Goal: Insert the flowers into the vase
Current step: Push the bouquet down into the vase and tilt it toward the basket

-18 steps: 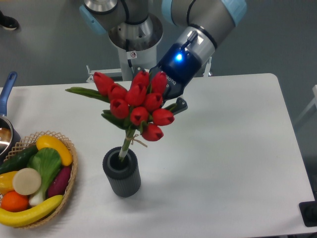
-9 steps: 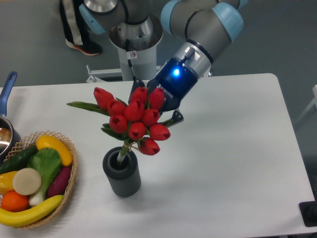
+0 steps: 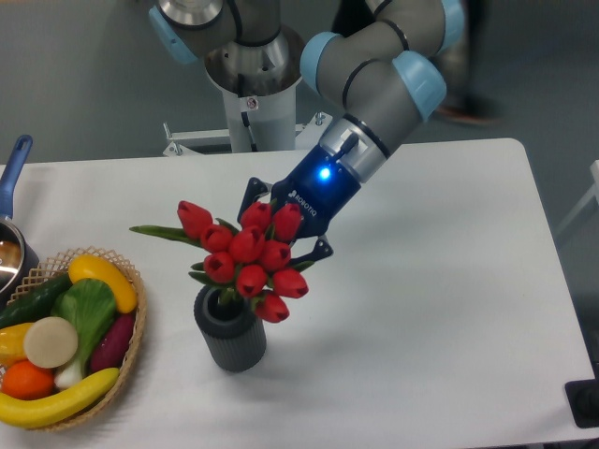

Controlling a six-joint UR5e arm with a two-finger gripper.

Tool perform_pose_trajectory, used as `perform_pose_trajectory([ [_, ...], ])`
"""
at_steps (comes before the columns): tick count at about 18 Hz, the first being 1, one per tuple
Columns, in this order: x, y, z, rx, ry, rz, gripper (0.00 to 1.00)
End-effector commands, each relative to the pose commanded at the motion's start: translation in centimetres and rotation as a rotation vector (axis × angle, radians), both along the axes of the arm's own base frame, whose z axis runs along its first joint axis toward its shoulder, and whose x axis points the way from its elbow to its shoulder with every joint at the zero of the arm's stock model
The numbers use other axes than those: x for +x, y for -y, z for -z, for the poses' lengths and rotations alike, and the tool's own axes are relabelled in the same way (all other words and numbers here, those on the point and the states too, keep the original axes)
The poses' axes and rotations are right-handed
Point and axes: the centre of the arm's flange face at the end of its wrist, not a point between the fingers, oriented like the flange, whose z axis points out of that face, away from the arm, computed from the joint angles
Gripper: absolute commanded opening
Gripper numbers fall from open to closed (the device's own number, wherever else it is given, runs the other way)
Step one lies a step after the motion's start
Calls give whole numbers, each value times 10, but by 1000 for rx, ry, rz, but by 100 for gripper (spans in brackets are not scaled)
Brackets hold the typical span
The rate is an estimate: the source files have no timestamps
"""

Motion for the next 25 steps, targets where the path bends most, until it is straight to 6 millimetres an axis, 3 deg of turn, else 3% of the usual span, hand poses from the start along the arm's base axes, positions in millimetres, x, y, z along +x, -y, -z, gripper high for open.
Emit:
perform_pose_trajectory([
  [6,10,-15,30,-76,-13,26,38],
  [15,13,-15,58,-114,-9,38,40],
  [17,15,-14,62,-105,-28,53,56],
  [19,15,-13,63,-100,-38,60,59],
  [21,16,-13,64,-97,-44,64,90],
  [22,16,-13,63,-95,-49,66,96],
  [25,16,-11,62,-93,-52,63,100],
])
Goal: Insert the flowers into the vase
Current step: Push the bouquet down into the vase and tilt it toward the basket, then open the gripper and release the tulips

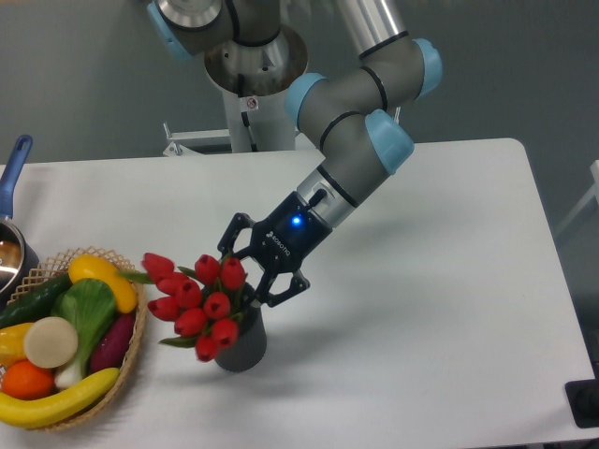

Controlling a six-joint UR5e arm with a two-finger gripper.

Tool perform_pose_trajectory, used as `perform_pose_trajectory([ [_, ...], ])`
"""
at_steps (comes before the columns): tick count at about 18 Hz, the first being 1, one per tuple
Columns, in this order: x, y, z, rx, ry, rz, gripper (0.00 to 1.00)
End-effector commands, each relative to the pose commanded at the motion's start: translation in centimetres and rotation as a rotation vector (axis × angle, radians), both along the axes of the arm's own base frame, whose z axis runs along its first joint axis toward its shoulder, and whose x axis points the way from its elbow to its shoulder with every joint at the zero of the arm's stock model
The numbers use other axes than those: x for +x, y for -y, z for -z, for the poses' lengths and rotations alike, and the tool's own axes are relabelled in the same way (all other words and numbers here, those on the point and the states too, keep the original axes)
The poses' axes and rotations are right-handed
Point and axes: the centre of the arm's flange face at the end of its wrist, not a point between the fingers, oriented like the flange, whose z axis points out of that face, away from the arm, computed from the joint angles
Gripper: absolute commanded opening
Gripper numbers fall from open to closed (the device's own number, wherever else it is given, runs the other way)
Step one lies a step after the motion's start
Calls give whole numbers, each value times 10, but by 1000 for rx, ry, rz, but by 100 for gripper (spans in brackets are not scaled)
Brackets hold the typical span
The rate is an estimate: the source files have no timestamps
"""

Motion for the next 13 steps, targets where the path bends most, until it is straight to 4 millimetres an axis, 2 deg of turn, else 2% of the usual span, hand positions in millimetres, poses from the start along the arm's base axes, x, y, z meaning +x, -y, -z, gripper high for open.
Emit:
perform_pose_trajectory([
  [4,-10,11,-6,-25,-47,-24,100],
  [7,-21,37,-20,-83,-155,-67,100],
  [13,-40,96,-51,-101,-267,-164,100],
])
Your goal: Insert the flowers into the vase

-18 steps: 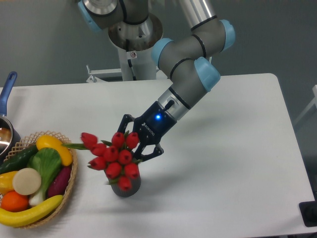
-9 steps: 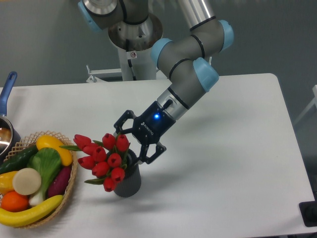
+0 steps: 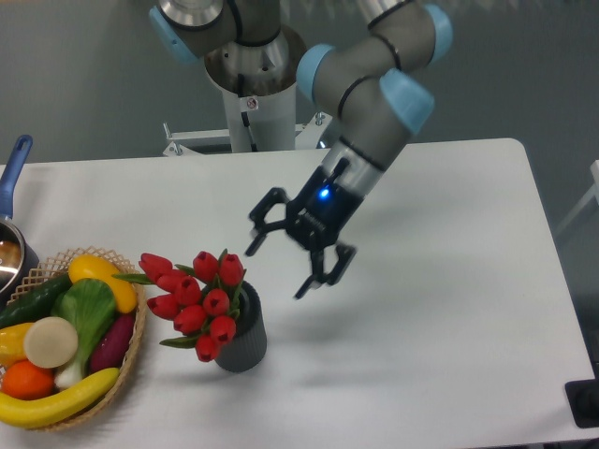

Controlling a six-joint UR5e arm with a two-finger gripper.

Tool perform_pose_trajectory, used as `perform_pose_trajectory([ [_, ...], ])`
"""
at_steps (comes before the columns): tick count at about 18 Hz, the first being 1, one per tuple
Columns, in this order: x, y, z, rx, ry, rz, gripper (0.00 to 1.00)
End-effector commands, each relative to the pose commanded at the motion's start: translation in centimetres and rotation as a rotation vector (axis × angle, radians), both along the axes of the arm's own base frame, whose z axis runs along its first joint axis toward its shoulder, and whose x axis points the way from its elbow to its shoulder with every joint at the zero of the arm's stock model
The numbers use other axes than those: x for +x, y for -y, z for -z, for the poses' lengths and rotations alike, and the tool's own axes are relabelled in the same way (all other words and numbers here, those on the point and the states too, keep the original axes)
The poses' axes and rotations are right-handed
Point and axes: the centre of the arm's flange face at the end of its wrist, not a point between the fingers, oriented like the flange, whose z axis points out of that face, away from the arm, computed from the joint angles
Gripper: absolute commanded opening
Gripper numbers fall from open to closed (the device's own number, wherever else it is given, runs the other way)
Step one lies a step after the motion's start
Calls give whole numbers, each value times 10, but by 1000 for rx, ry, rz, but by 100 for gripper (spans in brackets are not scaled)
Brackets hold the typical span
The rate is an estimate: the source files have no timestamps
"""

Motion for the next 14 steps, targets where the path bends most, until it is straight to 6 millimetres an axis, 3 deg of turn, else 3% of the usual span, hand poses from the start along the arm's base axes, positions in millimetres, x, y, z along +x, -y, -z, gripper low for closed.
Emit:
perform_pose_trajectory([
  [7,-23,73,-56,-163,-248,-162,100],
  [11,-32,97,-70,-240,-381,-137,100],
  [14,-26,121,-73,-320,-469,-76,100],
])
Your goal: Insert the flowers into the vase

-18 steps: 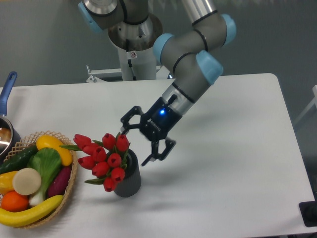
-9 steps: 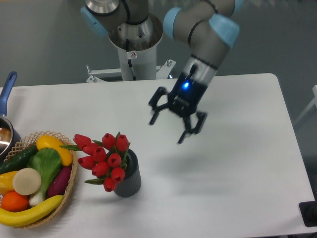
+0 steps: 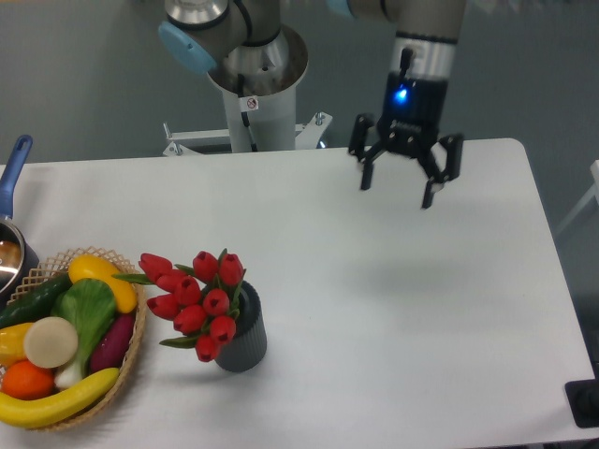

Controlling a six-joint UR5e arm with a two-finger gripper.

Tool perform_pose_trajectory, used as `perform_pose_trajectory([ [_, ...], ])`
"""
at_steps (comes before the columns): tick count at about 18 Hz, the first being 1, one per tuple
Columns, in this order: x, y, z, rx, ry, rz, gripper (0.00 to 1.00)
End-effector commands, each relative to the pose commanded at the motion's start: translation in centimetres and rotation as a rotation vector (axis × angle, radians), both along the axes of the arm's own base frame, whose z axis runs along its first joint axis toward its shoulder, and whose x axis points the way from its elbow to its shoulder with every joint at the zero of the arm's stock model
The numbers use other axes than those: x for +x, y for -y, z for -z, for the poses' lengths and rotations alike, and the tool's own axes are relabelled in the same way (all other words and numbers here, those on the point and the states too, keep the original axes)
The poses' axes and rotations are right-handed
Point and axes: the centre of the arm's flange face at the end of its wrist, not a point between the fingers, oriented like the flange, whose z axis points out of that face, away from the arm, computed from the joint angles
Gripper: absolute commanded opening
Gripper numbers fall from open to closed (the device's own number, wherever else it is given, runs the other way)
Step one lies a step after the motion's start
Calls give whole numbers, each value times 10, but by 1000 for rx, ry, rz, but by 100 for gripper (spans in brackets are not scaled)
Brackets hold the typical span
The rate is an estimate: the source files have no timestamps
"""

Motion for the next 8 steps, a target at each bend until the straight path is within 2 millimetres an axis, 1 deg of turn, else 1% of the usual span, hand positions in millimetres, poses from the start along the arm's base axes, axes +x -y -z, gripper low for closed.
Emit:
perform_pose_trajectory([
  [2,1,18,0,-84,-43,55,100],
  [5,-4,42,2,-205,-98,162,100],
  [8,-3,45,2,-225,-107,180,100],
])
